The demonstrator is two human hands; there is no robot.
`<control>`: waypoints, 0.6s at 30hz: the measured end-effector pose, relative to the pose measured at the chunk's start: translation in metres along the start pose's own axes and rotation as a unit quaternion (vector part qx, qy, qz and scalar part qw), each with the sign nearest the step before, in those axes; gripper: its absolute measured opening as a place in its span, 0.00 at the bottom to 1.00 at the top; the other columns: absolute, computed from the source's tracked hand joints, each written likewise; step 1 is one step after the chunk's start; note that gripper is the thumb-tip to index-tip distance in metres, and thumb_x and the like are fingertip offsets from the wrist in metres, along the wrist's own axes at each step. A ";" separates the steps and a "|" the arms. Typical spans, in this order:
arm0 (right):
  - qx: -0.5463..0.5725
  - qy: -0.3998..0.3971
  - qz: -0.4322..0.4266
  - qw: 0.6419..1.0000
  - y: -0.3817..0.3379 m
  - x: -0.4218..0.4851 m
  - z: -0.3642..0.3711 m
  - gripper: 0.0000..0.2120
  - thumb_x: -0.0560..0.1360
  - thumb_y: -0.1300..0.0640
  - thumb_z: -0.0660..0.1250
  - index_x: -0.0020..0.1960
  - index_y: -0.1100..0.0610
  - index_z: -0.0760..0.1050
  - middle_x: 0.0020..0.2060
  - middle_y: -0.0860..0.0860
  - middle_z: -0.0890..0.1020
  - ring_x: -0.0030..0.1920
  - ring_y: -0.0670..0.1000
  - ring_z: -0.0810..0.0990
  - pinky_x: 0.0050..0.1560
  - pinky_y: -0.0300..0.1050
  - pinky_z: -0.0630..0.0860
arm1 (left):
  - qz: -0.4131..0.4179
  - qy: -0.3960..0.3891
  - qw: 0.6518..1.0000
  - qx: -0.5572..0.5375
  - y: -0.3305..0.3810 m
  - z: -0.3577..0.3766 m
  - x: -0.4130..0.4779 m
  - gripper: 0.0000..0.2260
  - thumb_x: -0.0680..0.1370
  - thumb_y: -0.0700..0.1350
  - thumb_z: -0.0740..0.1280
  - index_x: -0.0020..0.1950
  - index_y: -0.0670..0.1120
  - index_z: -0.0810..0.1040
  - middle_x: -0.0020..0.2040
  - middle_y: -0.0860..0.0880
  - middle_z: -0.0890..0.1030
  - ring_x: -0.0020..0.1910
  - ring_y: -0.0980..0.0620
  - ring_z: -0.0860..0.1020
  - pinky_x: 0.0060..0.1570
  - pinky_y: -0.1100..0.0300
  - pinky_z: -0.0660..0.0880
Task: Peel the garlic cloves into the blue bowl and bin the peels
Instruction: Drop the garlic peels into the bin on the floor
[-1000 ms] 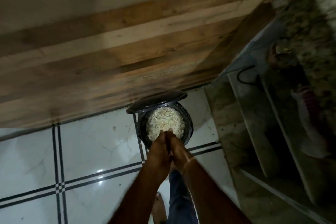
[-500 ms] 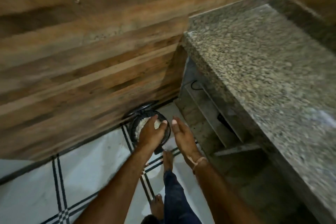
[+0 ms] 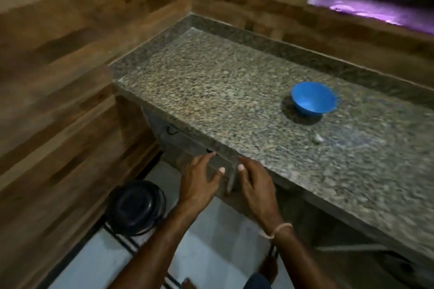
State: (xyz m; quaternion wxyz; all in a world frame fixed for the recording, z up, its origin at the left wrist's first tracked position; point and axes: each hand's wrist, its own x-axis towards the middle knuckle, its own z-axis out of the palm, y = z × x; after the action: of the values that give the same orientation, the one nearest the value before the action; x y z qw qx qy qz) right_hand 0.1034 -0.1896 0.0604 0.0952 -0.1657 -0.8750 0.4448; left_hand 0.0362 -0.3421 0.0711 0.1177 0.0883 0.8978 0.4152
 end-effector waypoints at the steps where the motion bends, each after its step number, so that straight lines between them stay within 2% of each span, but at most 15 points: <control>1: -0.003 0.014 0.011 1.000 0.016 0.002 -0.019 0.16 0.86 0.50 0.61 0.70 0.52 0.78 0.65 0.49 0.80 0.66 0.49 0.77 0.67 0.44 0.72 | 0.014 -0.009 1.000 0.001 0.016 0.017 0.004 0.22 0.80 0.53 0.71 0.73 0.51 0.75 0.72 0.48 0.75 0.71 0.47 0.73 0.70 0.49 0.71; 6: -0.007 0.075 0.077 0.994 0.090 0.009 -0.105 0.16 0.86 0.49 0.61 0.70 0.52 0.78 0.66 0.47 0.80 0.67 0.47 0.77 0.67 0.43 0.73 | 0.060 -0.067 0.996 0.014 0.089 0.106 0.021 0.21 0.80 0.51 0.71 0.73 0.50 0.75 0.71 0.49 0.75 0.71 0.49 0.72 0.70 0.54 0.70; 9: -0.030 0.087 0.097 0.991 0.127 0.018 -0.144 0.16 0.86 0.49 0.61 0.69 0.52 0.79 0.65 0.48 0.81 0.66 0.48 0.77 0.64 0.39 0.70 | 0.067 -0.094 0.993 0.007 0.117 0.152 0.033 0.20 0.80 0.49 0.72 0.72 0.50 0.76 0.71 0.50 0.76 0.71 0.50 0.73 0.67 0.60 0.69; 11: -0.052 0.080 0.106 0.990 0.149 0.028 -0.165 0.15 0.86 0.51 0.62 0.69 0.53 0.79 0.65 0.50 0.81 0.65 0.50 0.78 0.62 0.39 0.70 | 0.072 -0.106 0.992 0.021 0.133 0.178 0.042 0.20 0.80 0.50 0.72 0.71 0.49 0.77 0.70 0.50 0.77 0.69 0.51 0.74 0.64 0.63 0.68; 14: -0.085 0.053 0.122 0.987 0.175 0.046 -0.185 0.16 0.84 0.53 0.65 0.71 0.54 0.77 0.68 0.51 0.79 0.67 0.53 0.77 0.62 0.44 0.71 | 0.070 -0.113 0.991 0.037 0.146 0.204 0.059 0.19 0.79 0.50 0.73 0.69 0.49 0.79 0.66 0.50 0.80 0.64 0.50 0.78 0.61 0.59 0.73; 18: -0.137 0.023 0.135 0.981 0.197 0.084 -0.201 0.20 0.83 0.51 0.67 0.74 0.53 0.74 0.68 0.53 0.77 0.66 0.56 0.78 0.61 0.52 0.78 | 0.049 -0.099 0.993 0.052 0.154 0.228 0.095 0.15 0.77 0.47 0.74 0.64 0.49 0.81 0.56 0.51 0.83 0.53 0.50 0.82 0.52 0.55 0.79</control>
State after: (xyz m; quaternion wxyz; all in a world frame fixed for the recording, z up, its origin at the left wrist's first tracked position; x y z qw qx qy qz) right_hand 0.1295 0.1004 0.0204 0.0309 -0.3045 -0.8946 0.3257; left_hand 0.0195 -0.0539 0.0327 0.1805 0.1785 0.8968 0.3623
